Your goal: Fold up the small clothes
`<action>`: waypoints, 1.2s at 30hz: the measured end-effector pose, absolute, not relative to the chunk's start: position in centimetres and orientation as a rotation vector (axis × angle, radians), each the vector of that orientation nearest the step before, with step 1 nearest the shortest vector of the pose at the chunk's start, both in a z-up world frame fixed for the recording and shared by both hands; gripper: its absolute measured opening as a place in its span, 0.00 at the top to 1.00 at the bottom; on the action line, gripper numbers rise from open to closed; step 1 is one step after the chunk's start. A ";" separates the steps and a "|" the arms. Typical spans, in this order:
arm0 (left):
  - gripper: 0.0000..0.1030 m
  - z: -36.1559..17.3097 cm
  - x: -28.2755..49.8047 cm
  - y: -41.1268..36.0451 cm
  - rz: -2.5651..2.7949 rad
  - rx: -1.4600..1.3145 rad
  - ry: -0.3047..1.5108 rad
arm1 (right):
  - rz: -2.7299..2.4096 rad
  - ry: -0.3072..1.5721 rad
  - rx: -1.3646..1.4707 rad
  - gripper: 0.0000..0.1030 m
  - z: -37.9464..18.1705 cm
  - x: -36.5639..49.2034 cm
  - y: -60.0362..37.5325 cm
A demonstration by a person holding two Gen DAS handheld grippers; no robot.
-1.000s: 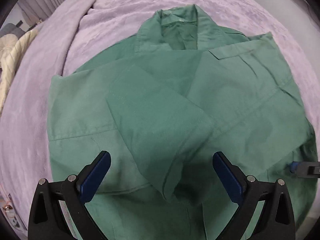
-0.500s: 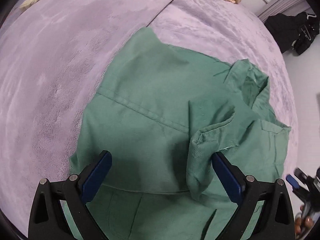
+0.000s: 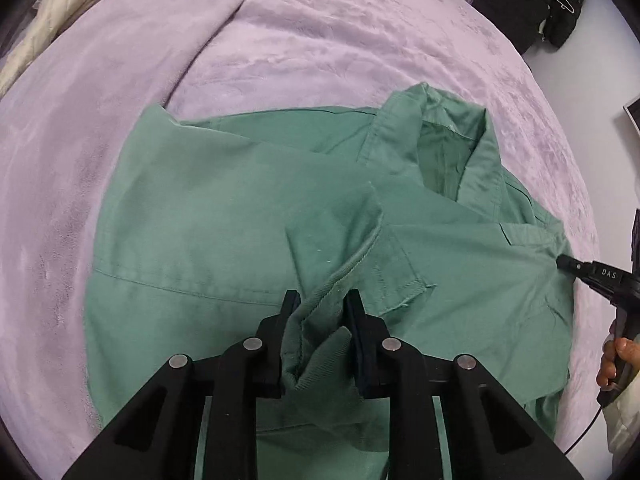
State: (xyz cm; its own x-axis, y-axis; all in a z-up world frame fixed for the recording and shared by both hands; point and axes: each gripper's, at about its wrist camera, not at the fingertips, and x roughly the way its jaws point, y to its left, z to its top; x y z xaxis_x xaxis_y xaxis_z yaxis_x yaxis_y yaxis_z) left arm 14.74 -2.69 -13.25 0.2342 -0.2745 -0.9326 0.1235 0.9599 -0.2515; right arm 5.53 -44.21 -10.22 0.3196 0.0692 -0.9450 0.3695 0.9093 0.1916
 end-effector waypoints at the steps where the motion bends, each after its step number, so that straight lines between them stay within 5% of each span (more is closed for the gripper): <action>1: 0.76 -13.8 15.0 -1.9 -0.248 -0.140 1.320 | -0.235 1.247 0.433 0.97 -11.0 5.3 -45.4; 12: 0.75 -13.2 14.2 5.5 -0.126 -0.166 1.340 | -0.197 1.157 0.746 0.92 -10.0 0.4 -49.8; 14: 0.75 -12.6 14.6 5.2 -0.139 -0.173 1.328 | -0.092 1.131 0.795 0.81 -8.9 1.4 -48.3; 16: 0.75 -12.2 15.1 5.0 -0.175 -0.194 1.325 | -0.032 1.139 0.819 0.36 -8.4 2.9 -46.8; 20: 0.75 -12.0 16.2 2.9 -0.251 -0.179 1.334 | -0.036 1.154 0.750 0.36 -7.7 5.1 -44.1; 21: 0.68 -12.4 16.8 1.5 -0.263 -0.155 1.342 | -0.046 1.167 0.714 0.36 -7.7 5.4 -43.4; 22: 0.35 -12.4 16.7 0.9 -0.267 -0.123 1.345 | -0.058 1.181 0.671 0.36 -7.7 5.6 -43.0; 24: 0.08 -12.2 16.6 0.6 -0.238 -0.065 1.304 | -0.078 1.209 0.597 0.36 -7.9 5.3 -42.5; 29: 0.08 -14.0 18.3 0.3 -0.237 -0.074 1.359 | -0.004 1.191 0.709 0.36 -8.1 4.5 -43.0; 30: 0.11 -14.7 18.7 0.2 -0.241 -0.078 1.382 | 0.000 1.192 0.740 0.36 -8.2 4.4 -43.0; 34: 0.83 -16.2 19.7 -0.7 -0.235 -0.041 1.425 | 0.071 1.175 0.830 0.36 -8.3 2.9 -41.8; 36: 0.93 -15.0 19.6 -0.3 -0.283 -0.099 1.385 | 0.154 1.175 0.863 0.36 -8.1 1.4 -40.5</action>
State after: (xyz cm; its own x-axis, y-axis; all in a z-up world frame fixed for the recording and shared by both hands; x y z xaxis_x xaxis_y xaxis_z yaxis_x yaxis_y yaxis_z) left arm 19.58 -0.32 -15.04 0.1571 -0.2554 -0.9540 0.1394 0.9620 -0.2346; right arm 1.42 -40.49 -8.08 0.4147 0.5274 -0.7415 0.3180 0.6795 0.6612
